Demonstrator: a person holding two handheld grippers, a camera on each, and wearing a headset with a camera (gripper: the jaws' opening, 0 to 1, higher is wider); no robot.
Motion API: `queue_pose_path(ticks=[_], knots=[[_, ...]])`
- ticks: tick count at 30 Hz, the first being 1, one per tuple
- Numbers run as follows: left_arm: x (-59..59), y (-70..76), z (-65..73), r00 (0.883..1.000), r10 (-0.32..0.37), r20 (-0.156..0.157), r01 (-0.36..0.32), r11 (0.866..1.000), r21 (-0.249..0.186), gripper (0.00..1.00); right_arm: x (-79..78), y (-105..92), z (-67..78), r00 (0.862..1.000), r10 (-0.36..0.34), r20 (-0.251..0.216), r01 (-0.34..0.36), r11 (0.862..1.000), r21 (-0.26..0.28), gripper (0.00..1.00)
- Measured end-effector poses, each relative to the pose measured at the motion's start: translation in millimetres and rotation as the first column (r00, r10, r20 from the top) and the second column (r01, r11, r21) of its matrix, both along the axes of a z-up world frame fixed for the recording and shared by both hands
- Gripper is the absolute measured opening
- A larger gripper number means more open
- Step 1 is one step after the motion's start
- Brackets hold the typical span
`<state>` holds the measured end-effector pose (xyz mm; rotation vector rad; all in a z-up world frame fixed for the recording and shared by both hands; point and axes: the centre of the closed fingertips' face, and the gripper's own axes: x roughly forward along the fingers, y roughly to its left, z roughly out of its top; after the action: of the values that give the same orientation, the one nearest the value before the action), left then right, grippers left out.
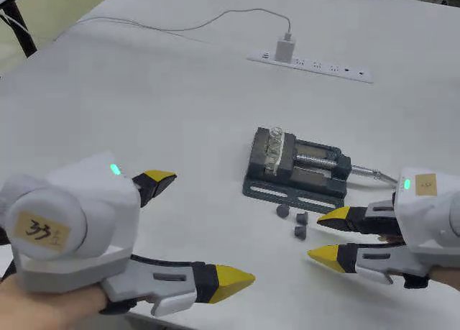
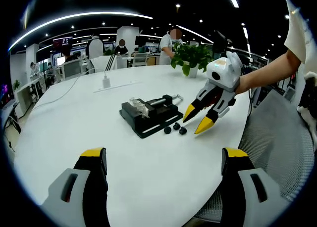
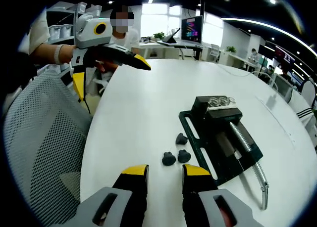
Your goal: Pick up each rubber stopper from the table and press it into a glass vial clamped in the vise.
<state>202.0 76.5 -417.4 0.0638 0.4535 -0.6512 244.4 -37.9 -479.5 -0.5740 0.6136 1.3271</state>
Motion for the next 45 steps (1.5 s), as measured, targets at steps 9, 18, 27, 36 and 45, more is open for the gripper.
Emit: queue_pose_path(ticks=[9, 18, 27, 36, 45], knots=[[-1.0, -3.9, -5.4, 1.000, 0.000, -0.016, 0.000, 1.000, -0.013, 0.96, -1.2, 9.2, -9.0, 0.998, 0.058, 0.028, -0.057, 0.998, -0.020, 0.19], [-6.4, -5.3, -12.1, 0.999, 0.003, -0.037, -0.004, 1.000, -0.017, 0.96, -0.1, 10.1, -9.8, 0.996, 0.084, 0.035, -0.084, 0.996, -0.020, 0.17], [-6.3, -5.3, -12.3, 0.999, 0.007, -0.039, -0.008, 1.000, -0.019, 0.96, -1.1, 7.7, -10.1, 0.992, 0.120, 0.039, -0.119, 0.993, -0.029, 0.13], [-6.7, -5.6, -12.8, 0.999, 0.004, -0.041, -0.005, 1.000, -0.017, 0.96, 3.4, 12.6, -7.1, 0.995, 0.092, 0.034, -0.092, 0.996, -0.008, 0.10], [-7.7, -3.6, -14.3, 0.999, 0.009, -0.045, -0.010, 1.000, -0.019, 0.96, 2.8, 11.9, -8.1, 0.996, 0.084, 0.020, -0.084, 0.996, -0.007, 0.09]])
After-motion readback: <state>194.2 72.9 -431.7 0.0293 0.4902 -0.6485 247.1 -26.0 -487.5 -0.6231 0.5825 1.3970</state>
